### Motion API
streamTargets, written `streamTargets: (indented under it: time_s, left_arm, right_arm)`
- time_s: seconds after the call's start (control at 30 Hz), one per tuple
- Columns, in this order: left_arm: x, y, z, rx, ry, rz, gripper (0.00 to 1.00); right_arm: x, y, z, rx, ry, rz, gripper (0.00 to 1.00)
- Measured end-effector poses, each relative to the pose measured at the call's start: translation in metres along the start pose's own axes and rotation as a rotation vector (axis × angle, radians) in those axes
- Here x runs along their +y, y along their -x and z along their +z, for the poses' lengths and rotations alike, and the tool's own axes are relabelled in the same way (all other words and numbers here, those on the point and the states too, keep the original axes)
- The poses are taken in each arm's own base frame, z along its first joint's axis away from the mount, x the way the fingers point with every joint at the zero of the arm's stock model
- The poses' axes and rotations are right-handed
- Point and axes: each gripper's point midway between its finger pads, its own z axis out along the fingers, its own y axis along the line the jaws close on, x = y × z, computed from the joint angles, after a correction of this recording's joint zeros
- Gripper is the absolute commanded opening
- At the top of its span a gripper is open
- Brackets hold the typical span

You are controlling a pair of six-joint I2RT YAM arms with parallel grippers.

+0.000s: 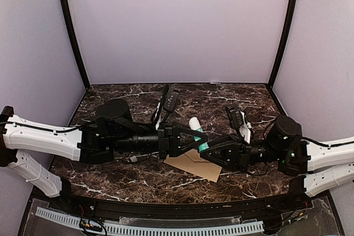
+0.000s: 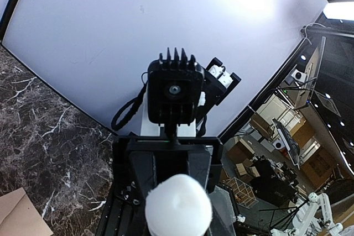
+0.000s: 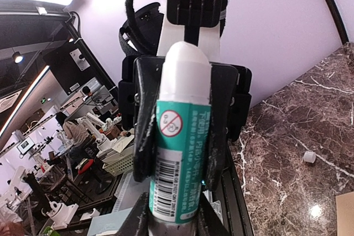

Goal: Place the letter into the envelope and seal it
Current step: Screw the solid glue.

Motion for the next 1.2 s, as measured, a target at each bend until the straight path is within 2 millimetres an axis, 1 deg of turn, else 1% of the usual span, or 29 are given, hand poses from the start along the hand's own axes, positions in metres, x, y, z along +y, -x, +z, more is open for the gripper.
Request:
streamTargets:
  time_s: [0.03, 0.07, 0.13, 0.2, 0.3, 0.43, 0.5, 0.7, 0.8, 0.87, 0.9, 1.0, 1.1, 1.2]
  left_arm:
    - [0.0, 0.0, 0.0, 0.0, 0.0, 0.0, 0.0]
    - [0.0, 0.0, 0.0, 0.0, -0.003, -0.01, 0.0]
    - [-0.002, 0.0, 0.0, -0.004, -0.011, -0.017, 0.0]
    - [-0.004, 0.002, 0.0, -0.009, -0.02, -0.023, 0.0]
    - [-0.007, 0.003, 0.0, -0.013, -0.033, -0.032, 0.0]
    - [-0.012, 0.004, 0.0, -0.013, -0.058, -0.038, 0.0]
    - [-0.014, 0.004, 0.0, -0.011, -0.07, -0.044, 0.0]
    - [-0.014, -0.001, 0.003, 0.01, -0.088, -0.057, 0.0]
    - [-0.012, -0.005, 0.005, 0.022, -0.088, -0.061, 0.0]
    - [-0.011, -0.007, 0.005, 0.03, -0.09, -0.063, 0.0]
    - [-0.011, -0.008, 0.006, 0.032, -0.091, -0.065, 0.0]
    - [-0.012, -0.008, 0.006, 0.035, -0.098, -0.064, 0.0]
    - [-0.013, -0.009, 0.006, 0.036, -0.1, -0.061, 0.0]
    - [-0.013, -0.009, 0.006, 0.036, -0.1, -0.056, 0.0]
  right_arm:
    - [0.0, 0.0, -0.001, 0.001, -0.002, -0.001, 0.39]
    - [0.001, 0.001, -0.002, 0.0, -0.003, -0.007, 0.43]
    - [0.004, 0.003, -0.005, -0.007, -0.002, -0.027, 0.48]
    - [0.007, 0.006, -0.008, -0.016, 0.004, -0.035, 0.5]
    - [0.011, 0.006, -0.013, -0.018, 0.018, -0.041, 0.47]
    - [0.008, -0.004, -0.016, 0.01, 0.031, -0.019, 0.41]
    - [0.008, -0.007, -0.017, 0.02, 0.044, -0.011, 0.4]
    - [0.016, -0.007, -0.014, 0.022, 0.099, -0.011, 0.4]
    - [0.017, -0.007, -0.013, 0.025, 0.113, -0.012, 0.35]
    - [0.018, -0.008, -0.012, 0.029, 0.12, -0.01, 0.26]
    - [0.018, -0.008, -0.011, 0.031, 0.122, -0.002, 0.23]
    - [0.017, -0.009, -0.011, 0.036, 0.123, 0.003, 0.19]
    - [0.017, -0.009, -0.011, 0.038, 0.122, 0.016, 0.12]
    - [0.016, -0.009, -0.011, 0.037, 0.119, 0.024, 0.08]
